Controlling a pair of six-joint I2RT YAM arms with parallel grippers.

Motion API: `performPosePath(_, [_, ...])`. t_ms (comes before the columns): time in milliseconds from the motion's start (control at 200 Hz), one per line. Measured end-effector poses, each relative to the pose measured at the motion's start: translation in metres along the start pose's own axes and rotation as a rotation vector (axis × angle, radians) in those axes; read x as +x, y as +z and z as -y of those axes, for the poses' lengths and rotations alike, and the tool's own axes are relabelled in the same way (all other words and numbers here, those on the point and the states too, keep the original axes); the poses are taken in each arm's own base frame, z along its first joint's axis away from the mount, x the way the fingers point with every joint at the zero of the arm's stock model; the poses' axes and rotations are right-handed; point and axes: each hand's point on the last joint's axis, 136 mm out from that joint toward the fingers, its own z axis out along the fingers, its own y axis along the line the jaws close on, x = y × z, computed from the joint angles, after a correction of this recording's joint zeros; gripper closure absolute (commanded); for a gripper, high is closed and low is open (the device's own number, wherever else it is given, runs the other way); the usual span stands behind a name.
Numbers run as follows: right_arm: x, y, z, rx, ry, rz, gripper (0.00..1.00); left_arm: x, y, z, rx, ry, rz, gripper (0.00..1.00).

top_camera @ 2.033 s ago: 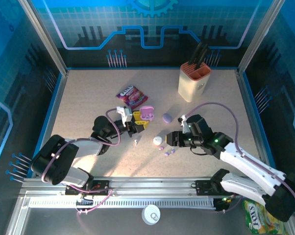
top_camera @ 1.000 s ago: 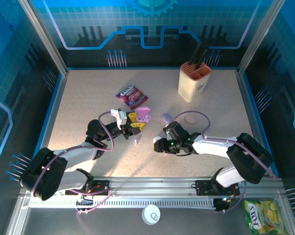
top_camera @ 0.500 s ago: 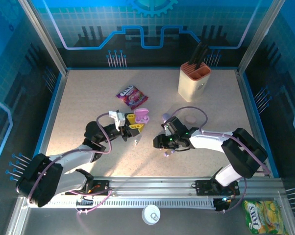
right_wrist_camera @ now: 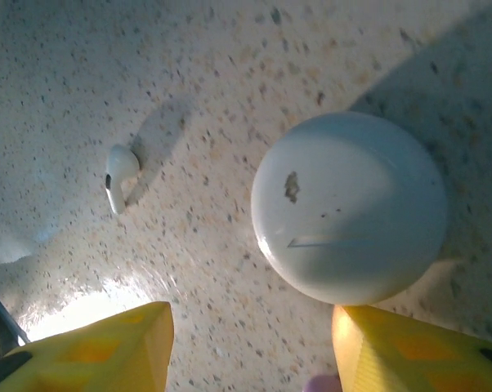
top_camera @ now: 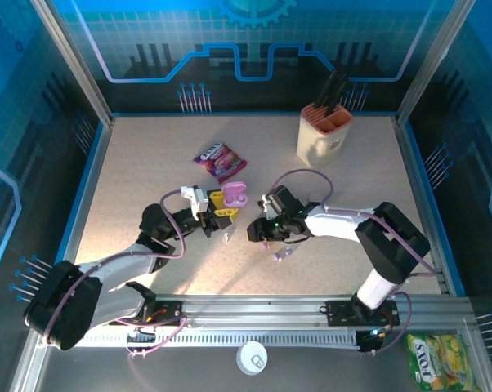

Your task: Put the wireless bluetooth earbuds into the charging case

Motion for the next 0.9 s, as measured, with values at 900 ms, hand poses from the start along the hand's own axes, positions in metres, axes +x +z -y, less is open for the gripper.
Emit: performPosePath(900, [0.040, -0.010, -0.012, 0.860, -0.540, -0.095, 0.56, -0.012, -0.045, -0.098, -0.394, 0.043, -0.067, 0.63])
